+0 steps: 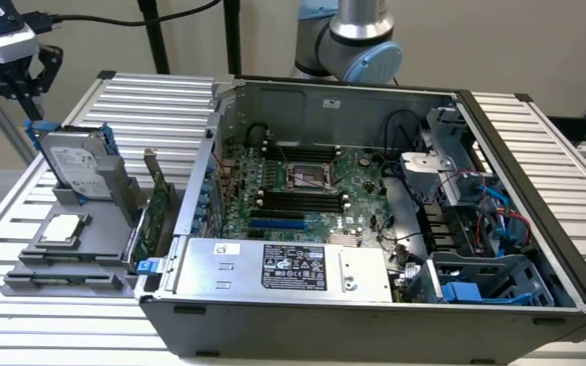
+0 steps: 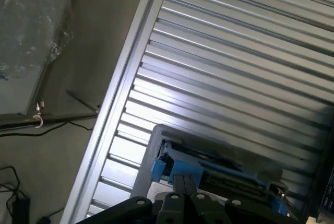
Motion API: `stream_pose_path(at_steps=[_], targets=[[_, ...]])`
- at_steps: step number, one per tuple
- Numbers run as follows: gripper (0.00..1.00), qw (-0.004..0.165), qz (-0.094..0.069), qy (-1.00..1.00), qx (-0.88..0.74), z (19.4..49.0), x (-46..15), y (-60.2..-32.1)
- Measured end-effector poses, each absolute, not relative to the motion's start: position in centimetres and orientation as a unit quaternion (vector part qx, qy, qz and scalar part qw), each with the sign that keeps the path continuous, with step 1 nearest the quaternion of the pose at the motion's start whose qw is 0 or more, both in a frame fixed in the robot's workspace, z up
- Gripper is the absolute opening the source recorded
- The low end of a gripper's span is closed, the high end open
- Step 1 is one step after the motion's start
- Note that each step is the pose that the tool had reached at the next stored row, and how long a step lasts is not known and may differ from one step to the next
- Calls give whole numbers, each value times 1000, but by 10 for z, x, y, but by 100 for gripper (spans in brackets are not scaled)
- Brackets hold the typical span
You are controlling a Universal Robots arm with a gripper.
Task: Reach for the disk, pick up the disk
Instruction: 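Pick up the disk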
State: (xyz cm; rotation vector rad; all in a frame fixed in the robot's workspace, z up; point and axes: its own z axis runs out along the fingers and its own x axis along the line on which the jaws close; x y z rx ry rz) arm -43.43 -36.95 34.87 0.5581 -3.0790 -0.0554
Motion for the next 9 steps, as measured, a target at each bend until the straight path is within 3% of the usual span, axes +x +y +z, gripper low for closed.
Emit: stream_pose_path(at_steps=[9], targets=[[11,7,-17,-966,258,349,-434,-370]])
